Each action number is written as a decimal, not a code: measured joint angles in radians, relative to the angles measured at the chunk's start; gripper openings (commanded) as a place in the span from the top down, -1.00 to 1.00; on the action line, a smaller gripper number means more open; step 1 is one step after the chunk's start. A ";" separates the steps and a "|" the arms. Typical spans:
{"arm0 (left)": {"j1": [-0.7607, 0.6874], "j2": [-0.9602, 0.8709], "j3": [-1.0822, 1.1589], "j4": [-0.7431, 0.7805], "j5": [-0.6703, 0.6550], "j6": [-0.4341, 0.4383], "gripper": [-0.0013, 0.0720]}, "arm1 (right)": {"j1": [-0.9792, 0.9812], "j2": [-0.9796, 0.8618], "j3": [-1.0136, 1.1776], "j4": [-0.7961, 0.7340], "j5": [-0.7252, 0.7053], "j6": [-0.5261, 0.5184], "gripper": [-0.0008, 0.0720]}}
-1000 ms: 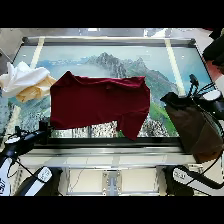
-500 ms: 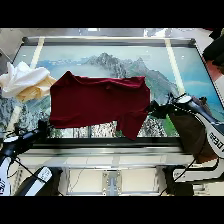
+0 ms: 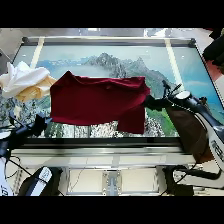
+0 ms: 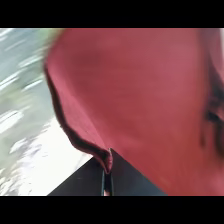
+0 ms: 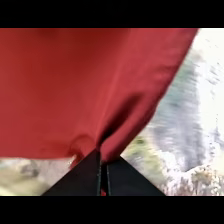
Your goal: Fold the shirts.
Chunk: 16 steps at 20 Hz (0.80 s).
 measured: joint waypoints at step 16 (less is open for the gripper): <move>-0.587 0.192 1.379 1.107 -0.371 -0.217 0.93 | 0.003 0.706 0.674 -0.423 0.311 0.135 0.96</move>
